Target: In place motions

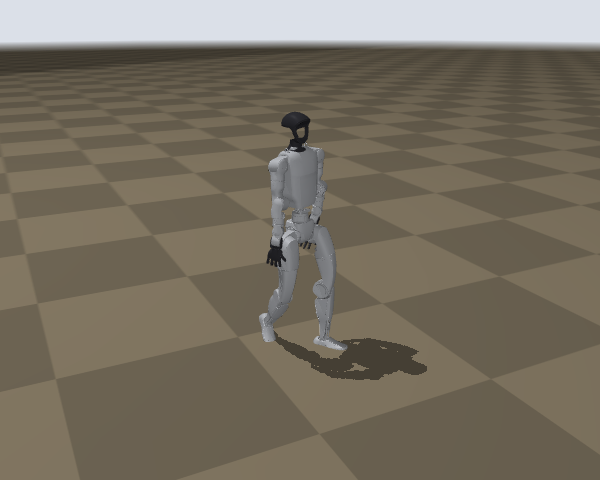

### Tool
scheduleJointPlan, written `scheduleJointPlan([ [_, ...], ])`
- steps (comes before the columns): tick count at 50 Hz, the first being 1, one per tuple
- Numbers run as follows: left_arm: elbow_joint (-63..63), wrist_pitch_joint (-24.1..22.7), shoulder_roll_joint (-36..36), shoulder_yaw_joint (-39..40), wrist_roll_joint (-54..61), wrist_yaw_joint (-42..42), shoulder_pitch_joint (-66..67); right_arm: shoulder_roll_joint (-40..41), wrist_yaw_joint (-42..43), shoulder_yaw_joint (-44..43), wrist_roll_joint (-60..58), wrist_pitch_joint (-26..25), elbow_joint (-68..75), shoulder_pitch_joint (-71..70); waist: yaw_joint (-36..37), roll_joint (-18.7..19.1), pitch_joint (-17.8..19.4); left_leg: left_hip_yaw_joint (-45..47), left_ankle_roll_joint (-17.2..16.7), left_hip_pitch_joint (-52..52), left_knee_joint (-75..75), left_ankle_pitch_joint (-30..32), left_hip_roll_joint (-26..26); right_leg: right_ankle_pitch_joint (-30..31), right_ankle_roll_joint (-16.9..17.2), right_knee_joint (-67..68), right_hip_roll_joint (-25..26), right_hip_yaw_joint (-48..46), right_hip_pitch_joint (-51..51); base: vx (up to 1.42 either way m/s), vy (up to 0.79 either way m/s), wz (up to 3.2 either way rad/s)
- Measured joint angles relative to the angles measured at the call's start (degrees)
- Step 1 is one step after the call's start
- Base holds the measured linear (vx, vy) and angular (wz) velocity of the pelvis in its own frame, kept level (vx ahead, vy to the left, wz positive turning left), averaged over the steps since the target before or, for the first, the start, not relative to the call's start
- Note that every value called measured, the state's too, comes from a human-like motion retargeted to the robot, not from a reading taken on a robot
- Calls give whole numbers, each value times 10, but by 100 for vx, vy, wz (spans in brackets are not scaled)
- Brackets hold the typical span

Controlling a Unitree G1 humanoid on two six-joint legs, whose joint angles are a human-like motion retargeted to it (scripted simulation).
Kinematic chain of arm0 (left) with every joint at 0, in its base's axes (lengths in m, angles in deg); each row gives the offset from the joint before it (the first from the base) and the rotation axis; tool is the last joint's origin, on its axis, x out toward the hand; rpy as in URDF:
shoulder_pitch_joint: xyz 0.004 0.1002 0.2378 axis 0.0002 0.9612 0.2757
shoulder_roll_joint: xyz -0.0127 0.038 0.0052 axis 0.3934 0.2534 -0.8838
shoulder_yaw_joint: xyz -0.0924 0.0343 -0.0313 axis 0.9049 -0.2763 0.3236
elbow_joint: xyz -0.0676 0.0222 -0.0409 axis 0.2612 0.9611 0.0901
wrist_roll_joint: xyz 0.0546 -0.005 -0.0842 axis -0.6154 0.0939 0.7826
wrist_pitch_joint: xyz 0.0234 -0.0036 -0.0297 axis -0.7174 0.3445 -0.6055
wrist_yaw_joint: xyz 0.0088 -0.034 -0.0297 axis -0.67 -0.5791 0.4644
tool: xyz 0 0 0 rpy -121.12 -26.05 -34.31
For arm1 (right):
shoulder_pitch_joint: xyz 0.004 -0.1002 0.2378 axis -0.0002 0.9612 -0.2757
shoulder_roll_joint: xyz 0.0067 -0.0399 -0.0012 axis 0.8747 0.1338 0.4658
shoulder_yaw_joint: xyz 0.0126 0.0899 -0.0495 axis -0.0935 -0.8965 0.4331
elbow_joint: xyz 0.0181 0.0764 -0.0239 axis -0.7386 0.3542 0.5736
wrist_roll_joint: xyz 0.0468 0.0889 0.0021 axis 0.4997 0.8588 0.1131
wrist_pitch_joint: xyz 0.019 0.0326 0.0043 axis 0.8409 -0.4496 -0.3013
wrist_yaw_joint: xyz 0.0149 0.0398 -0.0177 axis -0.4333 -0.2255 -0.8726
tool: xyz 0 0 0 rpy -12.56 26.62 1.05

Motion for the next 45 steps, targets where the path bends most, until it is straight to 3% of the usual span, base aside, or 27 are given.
scheduleJointPlan([
  [2,0,-27,-1,-15,4,-49,-20,6,5,2,1,14,-12,-7,-2,16,-1,7,-4,26,-6,-25,15,3,-25,111,-13,-8,-54,51,4,-52],
  [5,0,-48,8,-48,-16,-66,-46,19,43,17,-19,17,-51,0,-13,24,-14,22,-7,46,-9,-53,20,-49,-57,203,-49,-39,-125,64,4,-29],
  [7,-2,-43,16,-80,-35,-48,-67,21,84,26,-27,25,-71,4,-35,28,-10,11,-5,61,-11,-66,15,-58,-47,201,-33,-36,-166,48,0,64],
  [12,-15,-43,37,-141,-74,15,-119,23,156,41,-49,48,-82,3,-90,10,5,-25,-2,102,-19,-93,-22,-42,-2,54,-1,13,-250,51,-3,86],
  [17,-41,-22,45,-151,-124,78,-148,22,161,25,-39,42,-45,8,-125,-22,9,-50,-2,160,-28,-126,-70,21,-2,-175,-27,64,-284,61,-11,74],
  [20,-55,-8,41,-154,-142,106,-153,20,149,-1,-8,36,-6,16,-140,-24,20,-77,-6,198,-18,-143,-72,16,23,-240,-27,123,-285,71,-20,91],
  [23,-66,-7,33,-145,-154,121,-140,14,123,-23,23,21,35,25,-112,-32,9,-53,-13,227,-4,-131,-79,39,17,-237,-28,141,-266,77,-26,-29],
  [25,-72,-10,29,-122,-168,125,-121,10,88,-37,39,2,55,32,-57,-56,-24,17,-18,228,9,-81,-99,-3,18,-211,-27,168,-264,82,-25,-155],
  [28,-75,-13,14,-111,-170,110,-84,7,7,-88,87,-30,55,49,-46,-73,-21,48,-19,181,158,54,-59,-44,46,-201,-57,197,-231,74,-20,56],
  [30,-60,-21,14,-107,-140,92,-77,6,-36,-112,121,-20,49,52,-92,-76,-2,13,-7,110,321,99,-14,-50,48,-208,-87,124,-200,65,-25,220],
  [33,-44,-18,21,-90,-130,98,-67,-12,-64,-92,123,-21,37,44,-90,-81,10,52,24,37,449,34,38,-74,46,-219,-94,98,-165,45,-15,75],
  [35,-39,-13,19,-78,-130,91,-59,-25,-39,-80,98,-22,31,28,-62,-82,23,104,41,0,491,1,72,-85,46,-227,-91,102,-149,42,-11,-44],
  [40,-26,-24,16,-54,-100,62,-28,-52,38,-38,-9,-23,1,-6,-19,-63,32,116,4,-115,423,-23,59,-106,47,-248,-70,98,-124,46,-3,-40],
  [45,-5,-14,10,-22,-101,69,2,-70,33,-18,-66,-18,-38,-26,18,-31,40,91,-32,-153,159,-3,26,-138,55,-259,-32,103,-80,56,7,-40],
])
